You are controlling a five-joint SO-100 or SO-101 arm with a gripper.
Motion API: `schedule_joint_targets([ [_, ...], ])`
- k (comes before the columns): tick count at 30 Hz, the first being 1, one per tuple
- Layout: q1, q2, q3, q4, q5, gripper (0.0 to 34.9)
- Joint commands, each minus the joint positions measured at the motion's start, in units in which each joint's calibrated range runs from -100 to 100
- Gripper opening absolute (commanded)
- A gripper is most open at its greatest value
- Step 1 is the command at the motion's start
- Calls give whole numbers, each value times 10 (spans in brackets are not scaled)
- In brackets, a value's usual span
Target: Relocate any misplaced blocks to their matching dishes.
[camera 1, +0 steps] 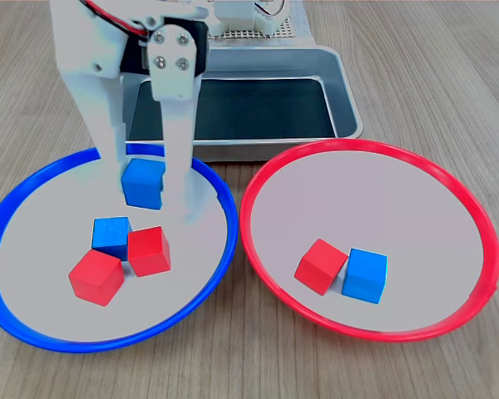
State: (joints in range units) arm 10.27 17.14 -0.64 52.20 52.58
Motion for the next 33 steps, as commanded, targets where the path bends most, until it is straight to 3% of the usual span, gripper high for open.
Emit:
schedule_joint_targets([
  [1, 14, -41, 5, 53, 19, 4],
  [6, 23, -43, 19, 73, 39, 4],
  [18, 27, -29, 28, 22, 47, 5],
  [24, 28, -24, 19, 20, 45, 75],
  [33, 20, -27, 3, 7, 40, 102],
])
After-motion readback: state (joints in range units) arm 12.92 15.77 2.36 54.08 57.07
